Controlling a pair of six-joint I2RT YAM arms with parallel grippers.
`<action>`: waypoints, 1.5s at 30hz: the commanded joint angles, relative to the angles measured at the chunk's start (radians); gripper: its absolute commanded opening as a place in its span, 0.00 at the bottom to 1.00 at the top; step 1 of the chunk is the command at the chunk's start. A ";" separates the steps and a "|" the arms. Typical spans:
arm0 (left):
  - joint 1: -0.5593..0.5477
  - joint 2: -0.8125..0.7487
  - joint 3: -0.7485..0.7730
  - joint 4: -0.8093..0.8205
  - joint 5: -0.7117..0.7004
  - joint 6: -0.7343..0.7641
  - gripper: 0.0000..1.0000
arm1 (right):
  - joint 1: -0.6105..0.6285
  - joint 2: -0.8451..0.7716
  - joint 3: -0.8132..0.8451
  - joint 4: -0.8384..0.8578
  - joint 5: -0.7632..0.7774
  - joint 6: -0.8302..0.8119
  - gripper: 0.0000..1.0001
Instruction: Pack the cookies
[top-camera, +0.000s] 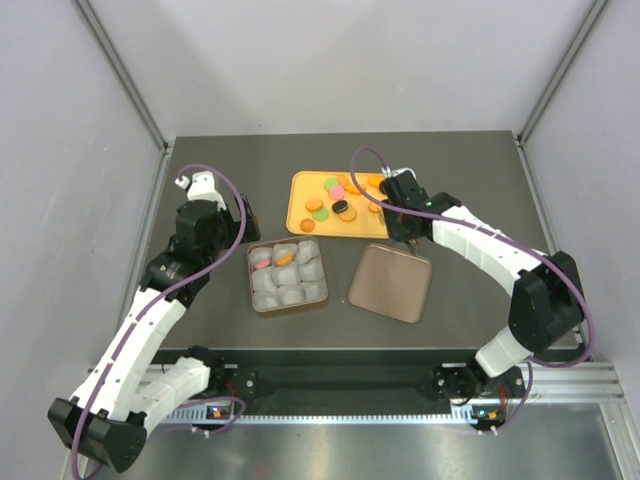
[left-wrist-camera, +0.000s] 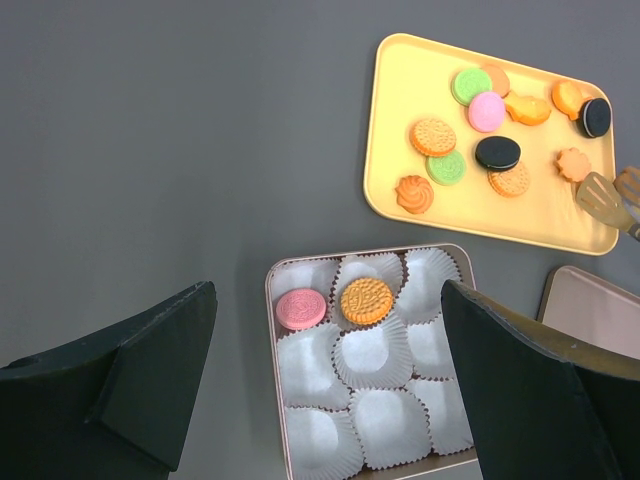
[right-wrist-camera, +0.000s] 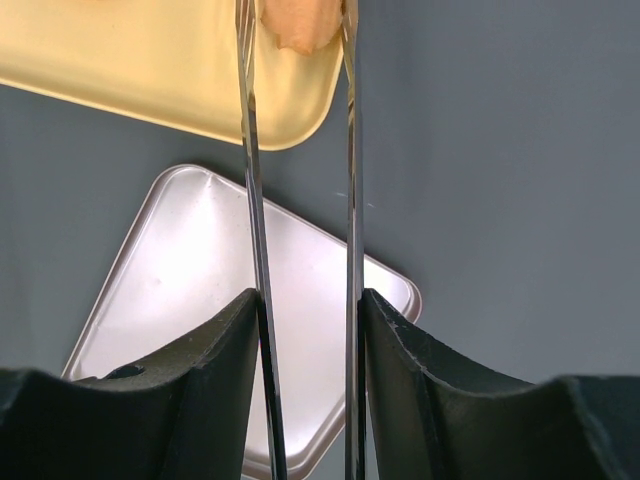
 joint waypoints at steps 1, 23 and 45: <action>0.006 0.001 0.000 0.052 0.005 0.011 0.99 | -0.011 0.020 0.029 0.043 -0.007 -0.008 0.43; 0.008 0.001 -0.001 0.054 0.004 0.010 0.99 | -0.011 -0.044 0.050 0.008 -0.034 -0.017 0.31; 0.008 -0.003 -0.004 0.054 0.010 0.004 0.99 | 0.016 -0.138 0.037 0.000 -0.108 0.008 0.29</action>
